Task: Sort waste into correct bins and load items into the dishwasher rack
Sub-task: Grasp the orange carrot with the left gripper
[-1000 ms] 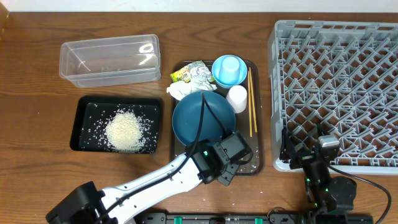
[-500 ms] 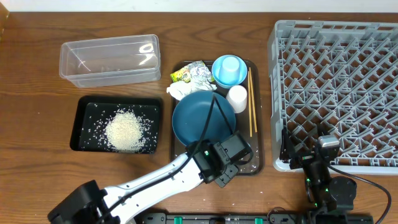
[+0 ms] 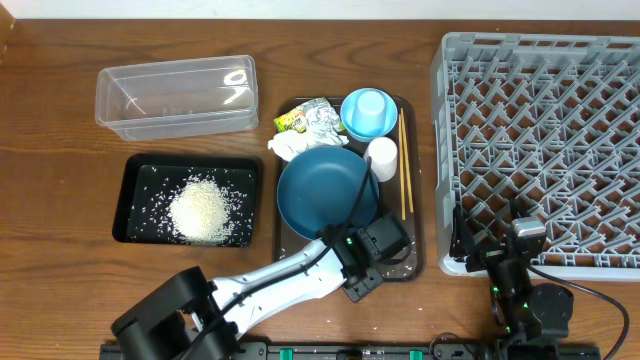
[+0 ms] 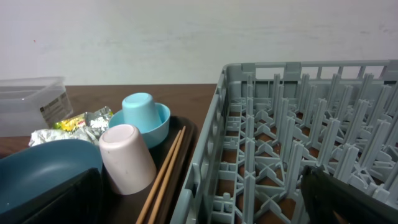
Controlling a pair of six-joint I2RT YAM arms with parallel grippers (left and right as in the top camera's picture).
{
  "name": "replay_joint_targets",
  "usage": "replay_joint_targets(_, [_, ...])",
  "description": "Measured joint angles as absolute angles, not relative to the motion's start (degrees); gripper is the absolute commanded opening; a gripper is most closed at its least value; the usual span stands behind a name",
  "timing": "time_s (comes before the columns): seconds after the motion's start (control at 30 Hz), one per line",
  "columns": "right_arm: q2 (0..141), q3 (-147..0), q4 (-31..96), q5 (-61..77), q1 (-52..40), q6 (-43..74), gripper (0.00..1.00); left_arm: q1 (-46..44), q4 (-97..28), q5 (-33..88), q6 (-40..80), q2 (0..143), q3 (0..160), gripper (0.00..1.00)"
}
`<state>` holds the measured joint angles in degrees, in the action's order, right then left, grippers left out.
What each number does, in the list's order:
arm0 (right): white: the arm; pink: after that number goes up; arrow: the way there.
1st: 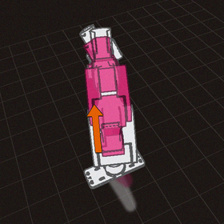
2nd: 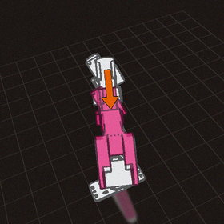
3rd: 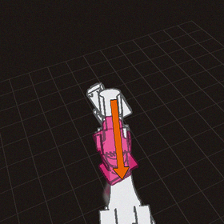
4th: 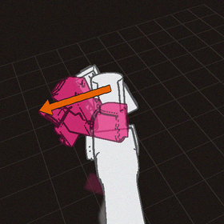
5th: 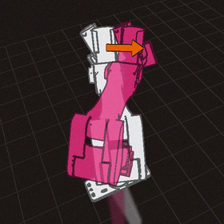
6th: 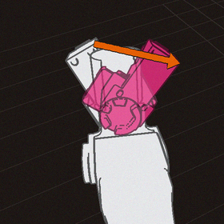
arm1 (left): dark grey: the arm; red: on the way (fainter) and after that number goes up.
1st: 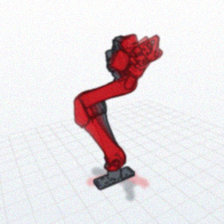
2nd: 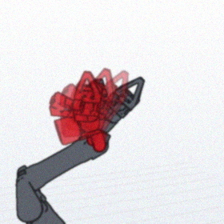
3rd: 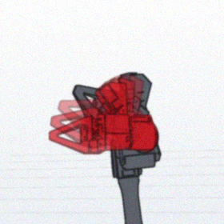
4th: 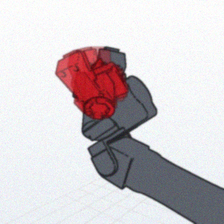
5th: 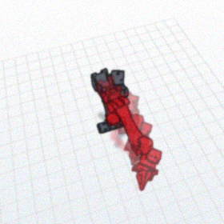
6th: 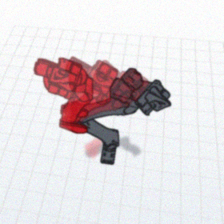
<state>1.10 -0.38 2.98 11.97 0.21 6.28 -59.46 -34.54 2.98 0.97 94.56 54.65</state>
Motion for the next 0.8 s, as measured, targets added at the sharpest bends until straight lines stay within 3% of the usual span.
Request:
replay_joint_targets(0.33, [1.1, -0.4, 3.0, 12.0, 0.2, 6.3, 0.99, -59.5, -32.7, 2.7, -2.1, 96.6, 54.7, 0.62])
replay_joint_targets(0.8, [1.1, -0.4, 3.0, 12.0, 0.2, 6.3, 0.99, -59.5, -28.5, -0.4, -3.5, 99.9, 54.8, 0.53])
